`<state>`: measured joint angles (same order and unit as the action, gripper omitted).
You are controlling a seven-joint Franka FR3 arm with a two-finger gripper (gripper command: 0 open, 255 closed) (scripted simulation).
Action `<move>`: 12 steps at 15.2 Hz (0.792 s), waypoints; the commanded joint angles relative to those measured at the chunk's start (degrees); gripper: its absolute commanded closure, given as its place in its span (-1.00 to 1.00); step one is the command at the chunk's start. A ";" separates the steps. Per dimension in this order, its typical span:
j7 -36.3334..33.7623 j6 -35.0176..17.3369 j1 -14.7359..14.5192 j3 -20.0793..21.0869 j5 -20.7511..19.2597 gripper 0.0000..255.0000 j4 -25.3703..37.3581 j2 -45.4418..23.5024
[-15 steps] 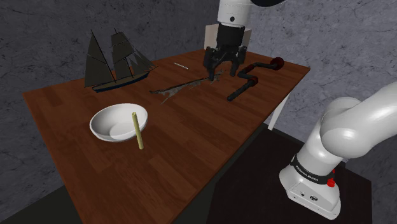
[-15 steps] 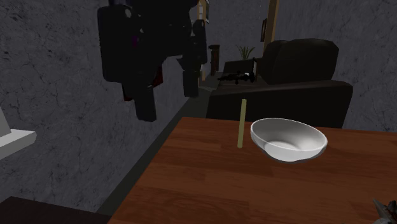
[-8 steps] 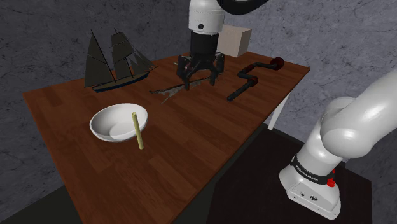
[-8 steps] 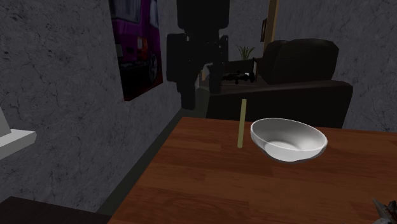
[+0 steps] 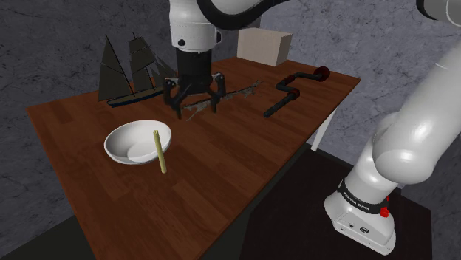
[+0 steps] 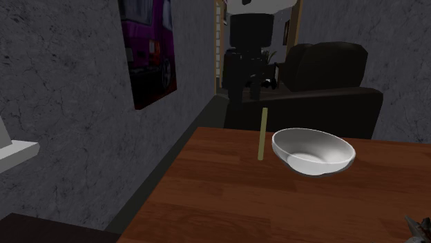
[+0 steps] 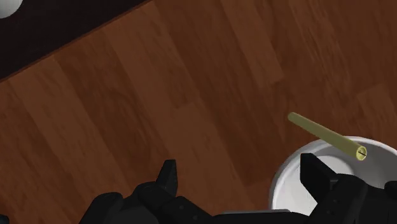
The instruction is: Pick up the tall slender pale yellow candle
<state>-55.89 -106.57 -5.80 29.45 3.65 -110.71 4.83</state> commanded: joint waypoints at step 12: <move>-14.63 -0.46 -6.62 3.18 -10.78 -1.00 17.58 -21.75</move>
<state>-70.39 -106.07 -12.37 32.69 -6.93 -92.47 -16.59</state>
